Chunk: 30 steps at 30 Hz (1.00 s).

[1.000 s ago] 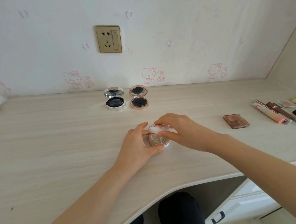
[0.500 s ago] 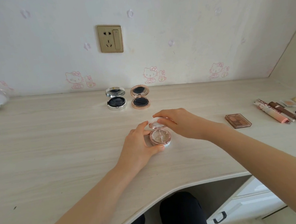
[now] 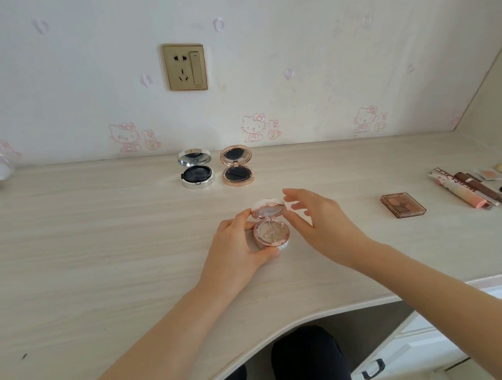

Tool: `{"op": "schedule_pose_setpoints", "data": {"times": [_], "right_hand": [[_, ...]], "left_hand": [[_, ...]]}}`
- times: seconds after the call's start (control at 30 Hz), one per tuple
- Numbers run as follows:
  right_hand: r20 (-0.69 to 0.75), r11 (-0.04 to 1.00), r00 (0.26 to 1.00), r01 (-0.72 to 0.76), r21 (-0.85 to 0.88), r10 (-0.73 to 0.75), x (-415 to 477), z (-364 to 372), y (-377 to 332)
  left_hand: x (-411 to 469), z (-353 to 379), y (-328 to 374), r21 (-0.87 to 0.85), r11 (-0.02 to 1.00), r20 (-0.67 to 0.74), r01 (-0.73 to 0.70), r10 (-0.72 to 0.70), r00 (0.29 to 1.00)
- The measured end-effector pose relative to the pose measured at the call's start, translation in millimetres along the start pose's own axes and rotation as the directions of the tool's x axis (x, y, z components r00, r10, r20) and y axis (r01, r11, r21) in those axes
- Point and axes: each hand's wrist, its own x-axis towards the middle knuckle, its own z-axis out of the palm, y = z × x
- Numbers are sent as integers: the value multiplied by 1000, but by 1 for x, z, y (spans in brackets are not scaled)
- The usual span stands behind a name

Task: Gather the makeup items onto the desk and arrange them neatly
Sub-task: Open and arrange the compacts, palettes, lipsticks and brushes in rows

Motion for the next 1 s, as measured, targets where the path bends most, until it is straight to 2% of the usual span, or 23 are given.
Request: {"op": "schedule_pose_setpoints", "data": {"times": [0.2,0.4,0.73,1.0], "right_hand": [[-23,999,999,-39,8,39,-30,15,4],[-3,1000,1000,9,-19,-9,-34,22,2],[-17,999,999,30,-44,-30,-24,26,13],[-22,999,1000,-2,-37,1,9,24,38]], "left_hand": [[-3,1,-2,67,998,-54,7,-4,999],[-10,-7,8,92,995,-130,-33,45,991],[1,-7,5,27,996,-32,-91,92,995],[37,4,9,252,955,43,-156,150,988]]}}
